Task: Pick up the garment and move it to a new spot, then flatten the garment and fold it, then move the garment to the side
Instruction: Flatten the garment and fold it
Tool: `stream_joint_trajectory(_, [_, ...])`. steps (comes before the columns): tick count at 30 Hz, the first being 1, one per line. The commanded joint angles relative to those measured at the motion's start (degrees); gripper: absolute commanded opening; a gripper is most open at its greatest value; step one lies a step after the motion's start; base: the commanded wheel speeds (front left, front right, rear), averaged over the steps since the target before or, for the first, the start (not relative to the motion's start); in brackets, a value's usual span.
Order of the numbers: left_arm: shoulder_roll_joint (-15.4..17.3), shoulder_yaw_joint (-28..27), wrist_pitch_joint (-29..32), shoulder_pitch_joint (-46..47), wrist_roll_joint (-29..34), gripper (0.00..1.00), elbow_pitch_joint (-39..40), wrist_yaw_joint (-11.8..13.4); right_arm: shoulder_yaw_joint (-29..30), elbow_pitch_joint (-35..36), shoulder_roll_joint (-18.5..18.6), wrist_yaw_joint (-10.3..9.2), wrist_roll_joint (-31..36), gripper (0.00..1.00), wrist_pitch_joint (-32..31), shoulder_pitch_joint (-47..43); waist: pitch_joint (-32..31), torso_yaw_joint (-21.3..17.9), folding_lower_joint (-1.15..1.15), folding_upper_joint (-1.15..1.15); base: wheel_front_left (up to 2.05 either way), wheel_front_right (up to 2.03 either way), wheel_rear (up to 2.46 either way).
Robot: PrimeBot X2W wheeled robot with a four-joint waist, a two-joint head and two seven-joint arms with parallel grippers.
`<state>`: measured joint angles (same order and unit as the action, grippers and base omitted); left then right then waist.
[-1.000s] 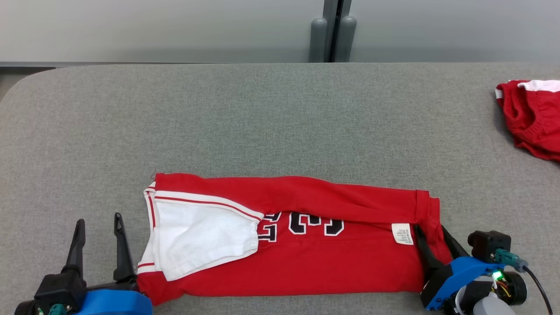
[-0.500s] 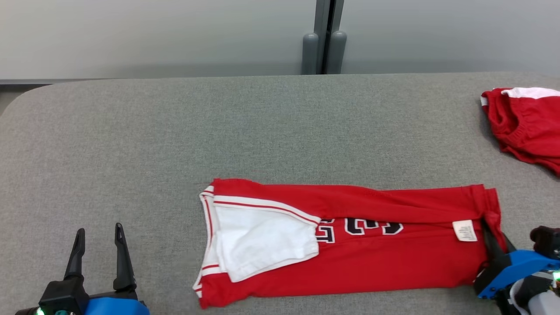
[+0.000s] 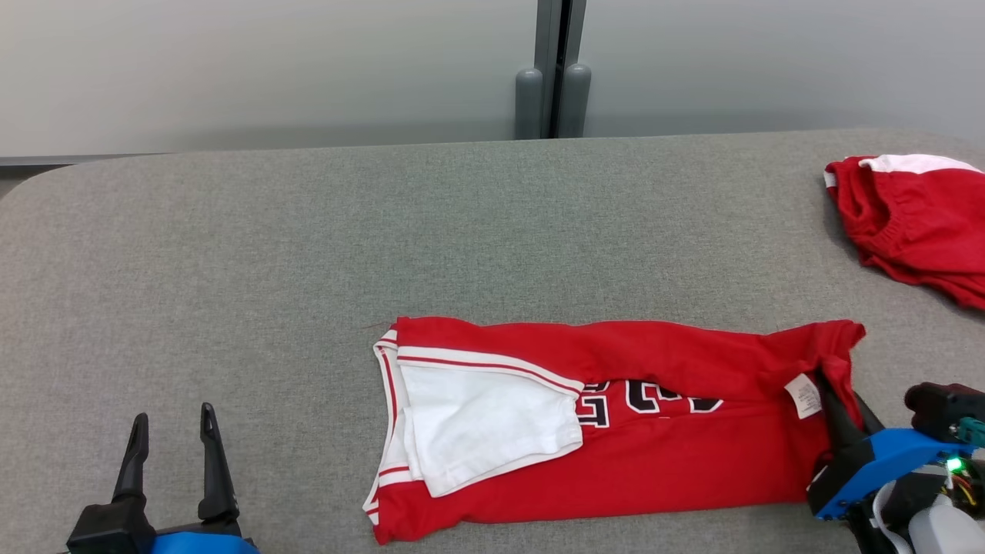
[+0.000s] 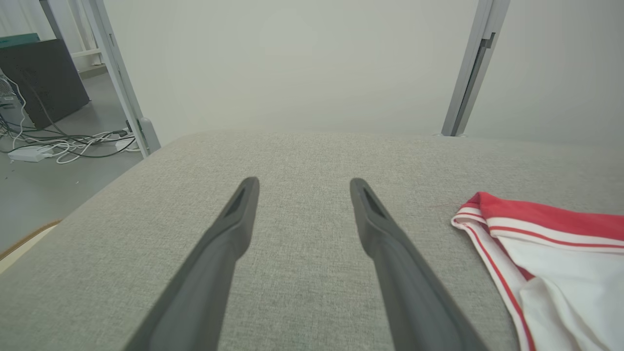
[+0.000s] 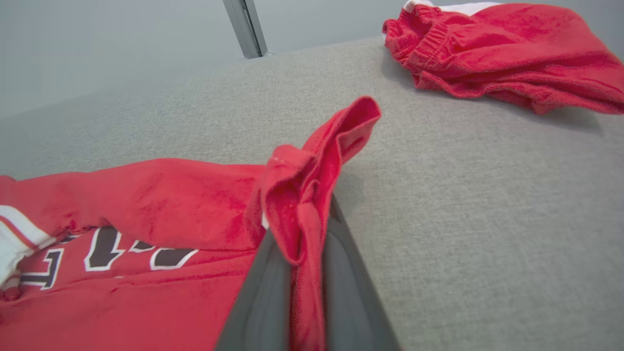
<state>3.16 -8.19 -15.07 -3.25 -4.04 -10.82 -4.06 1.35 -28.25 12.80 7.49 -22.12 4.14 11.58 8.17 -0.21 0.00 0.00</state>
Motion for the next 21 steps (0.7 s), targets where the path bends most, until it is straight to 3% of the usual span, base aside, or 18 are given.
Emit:
stream_joint_trajectory(1, [-0.07,-0.07,-0.13,0.18,-0.11,1.00,-0.03,-0.08,-0.32,0.68,-0.22,0.01,0.39,0.00,-0.18,-0.55,0.04,0.14,0.00,0.00,0.00,0.00,0.00])
stream_joint_trajectory(9, [-0.19,-0.49,-0.13,0.47,0.22,1.00,0.27,0.04,-7.02,12.89,-3.18,0.01,0.13,0.00,-5.38,-1.29,0.39,0.76,0.00,0.00,0.00,0.00,0.00])
stream_joint_trajectory(11, [-0.24,-0.25,-0.13,1.01,0.18,1.00,0.12,0.05,-11.09,16.04,-4.61,0.01,0.45,0.00,-7.37,-0.27,0.61,1.05,0.00,0.00,0.00,0.00,0.00])
stream_joint_trajectory(21, [-0.28,0.43,-0.13,3.44,-0.25,1.00,-1.13,-0.75,-25.87,15.02,-8.26,0.01,-0.24,0.00,-9.52,7.96,2.21,3.03,0.00,0.00,0.00,0.00,0.00])
